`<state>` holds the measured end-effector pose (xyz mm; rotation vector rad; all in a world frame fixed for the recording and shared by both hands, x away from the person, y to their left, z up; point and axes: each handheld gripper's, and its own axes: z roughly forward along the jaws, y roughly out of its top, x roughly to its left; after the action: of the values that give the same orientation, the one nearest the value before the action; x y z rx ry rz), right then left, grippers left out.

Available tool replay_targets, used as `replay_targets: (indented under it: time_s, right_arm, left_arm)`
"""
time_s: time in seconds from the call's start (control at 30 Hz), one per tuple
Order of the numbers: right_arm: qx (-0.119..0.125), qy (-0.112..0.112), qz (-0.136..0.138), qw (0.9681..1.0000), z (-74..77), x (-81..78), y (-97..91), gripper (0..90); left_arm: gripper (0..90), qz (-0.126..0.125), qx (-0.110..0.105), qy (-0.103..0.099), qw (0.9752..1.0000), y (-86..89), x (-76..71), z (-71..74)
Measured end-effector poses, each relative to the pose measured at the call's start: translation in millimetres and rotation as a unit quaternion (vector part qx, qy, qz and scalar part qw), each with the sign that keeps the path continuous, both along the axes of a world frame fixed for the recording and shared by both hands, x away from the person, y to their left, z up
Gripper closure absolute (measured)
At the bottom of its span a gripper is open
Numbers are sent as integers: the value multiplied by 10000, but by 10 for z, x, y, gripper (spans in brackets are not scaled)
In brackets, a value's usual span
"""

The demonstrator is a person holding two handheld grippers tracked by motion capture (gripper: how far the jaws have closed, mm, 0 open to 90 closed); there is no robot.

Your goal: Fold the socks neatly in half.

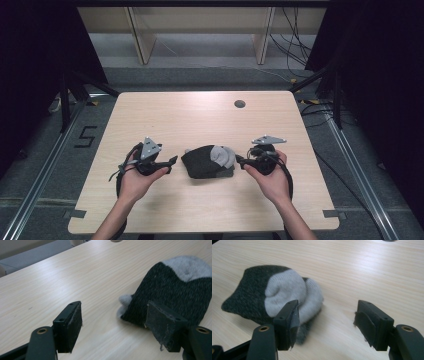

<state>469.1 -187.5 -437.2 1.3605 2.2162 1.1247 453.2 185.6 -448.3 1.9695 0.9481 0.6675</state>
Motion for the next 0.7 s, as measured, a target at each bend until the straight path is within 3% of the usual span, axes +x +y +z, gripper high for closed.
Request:
replay_targets:
  time_s: [0.17,0.2,0.27,0.4,0.43,0.47,0.5,0.53,0.57,0.63,0.7]
  right_arm:
    - [-71,-100,-79,9999,-51,-153,-265,341]
    - [-1,-13,-101,9999,-65,-181,-300,339]
    - [-67,-153,-95,9998,-127,-250,-422,333]
    - [-42,-84,-182,9998,-247,-411,-593,325]
    - [36,17,-377,9993,-286,-475,-609,324]
    - [-30,-110,-219,9997,-323,-497,-682,324]
    - [70,-99,-280,9995,-367,-541,-709,325]
    - [-1,-194,-304,9993,-404,-582,-764,325]
    - [188,-117,-404,9989,-434,-615,-761,325]
    - [268,-251,-469,9982,-500,-656,-811,319]
    - [143,-423,-427,9981,-549,-644,-844,318]
  left_arm:
    - [281,156,-60,-76,9998,280,-165,-86]
    - [281,214,-140,-103,9996,352,-224,-119]
    - [281,275,-235,-160,9992,451,-306,-176]
    - [281,438,-396,-293,9978,649,-491,-350]
    - [282,505,-440,-305,9973,684,-537,-398]
    - [283,536,-499,-326,9968,717,-575,-450]
    - [284,573,-581,-345,9961,746,-619,-514]
    - [284,606,-632,-364,9955,757,-646,-548]
    - [286,663,-670,-422,9946,771,-684,-595]
    - [287,698,-657,-417,9945,782,-716,-630]
    - [287,721,-693,-426,9941,784,-730,-643]
